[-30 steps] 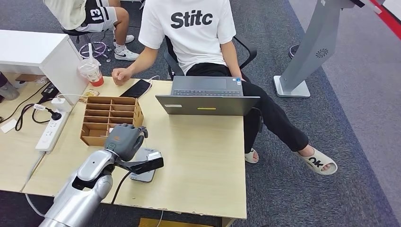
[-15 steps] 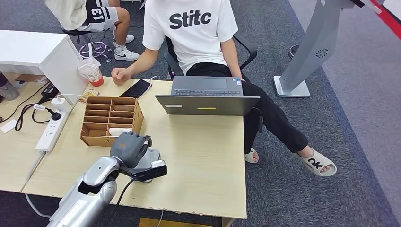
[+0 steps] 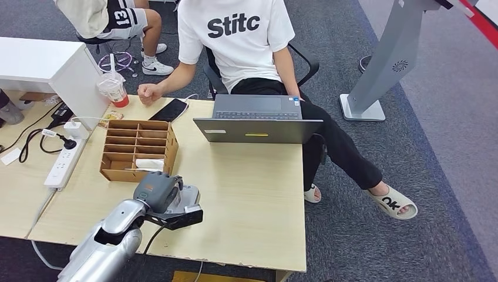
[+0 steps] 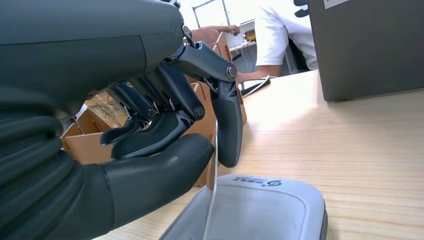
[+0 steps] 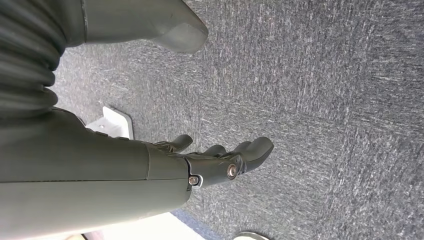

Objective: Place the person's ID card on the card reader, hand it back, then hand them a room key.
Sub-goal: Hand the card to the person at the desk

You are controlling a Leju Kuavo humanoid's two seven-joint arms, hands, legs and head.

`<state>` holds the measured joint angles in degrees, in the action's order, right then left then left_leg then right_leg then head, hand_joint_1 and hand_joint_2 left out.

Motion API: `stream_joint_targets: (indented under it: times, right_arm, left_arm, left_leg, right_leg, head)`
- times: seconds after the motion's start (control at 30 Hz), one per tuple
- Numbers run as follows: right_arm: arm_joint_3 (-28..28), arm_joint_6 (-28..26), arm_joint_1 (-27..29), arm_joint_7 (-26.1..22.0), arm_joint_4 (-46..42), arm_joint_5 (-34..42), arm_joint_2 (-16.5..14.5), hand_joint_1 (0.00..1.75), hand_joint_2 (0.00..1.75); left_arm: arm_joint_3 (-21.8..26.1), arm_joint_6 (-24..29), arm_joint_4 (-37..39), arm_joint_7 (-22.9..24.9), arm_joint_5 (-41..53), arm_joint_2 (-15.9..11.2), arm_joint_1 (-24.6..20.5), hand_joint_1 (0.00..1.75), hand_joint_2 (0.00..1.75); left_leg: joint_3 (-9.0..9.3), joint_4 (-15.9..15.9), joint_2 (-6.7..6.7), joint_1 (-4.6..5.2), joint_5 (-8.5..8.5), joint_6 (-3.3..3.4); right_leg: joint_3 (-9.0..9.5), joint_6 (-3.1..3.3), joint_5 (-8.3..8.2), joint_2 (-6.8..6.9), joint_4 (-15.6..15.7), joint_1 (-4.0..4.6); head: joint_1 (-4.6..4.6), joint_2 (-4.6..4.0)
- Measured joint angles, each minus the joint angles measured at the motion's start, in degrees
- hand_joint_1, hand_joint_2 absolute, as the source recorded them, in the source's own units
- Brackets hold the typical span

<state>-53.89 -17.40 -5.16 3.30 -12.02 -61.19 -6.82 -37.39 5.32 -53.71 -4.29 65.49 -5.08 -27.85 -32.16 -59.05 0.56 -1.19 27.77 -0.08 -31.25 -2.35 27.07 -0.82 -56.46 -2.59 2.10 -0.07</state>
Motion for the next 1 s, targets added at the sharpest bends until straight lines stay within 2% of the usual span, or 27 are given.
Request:
stream_joint_targets:
  times: [0.63, 1.0]
  right_arm:
    - [-0.1, 0.0, 0.1, 0.0, 0.0, -0.6, -0.2, 0.00, 1.75]
    - [-0.7, -0.2, 0.2, -0.6, 0.0, -1.1, -0.2, 0.00, 1.75]
  left_arm:
    - [-0.6, 1.1, 1.5, 1.2, 0.0, -0.6, 0.0, 1.75, 1.75]
    - [0.0, 1.2, -3.5, 1.3, -1.7, -1.0, -1.7, 1.75, 1.75]
  left_leg:
    - [0.00, 0.0, 0.00, 0.00, -0.01, 0.00]
    - [0.00, 0.0, 0.04, 0.00, -0.04, 0.01]
  right_leg:
    - [0.00, 0.00, 0.00, 0.01, 0.0, 0.00]
    - [0.00, -0.01, -0.03, 0.00, 0.0, 0.00]
  head:
    - [-0.01, 0.00]
    - [0.00, 0.00]
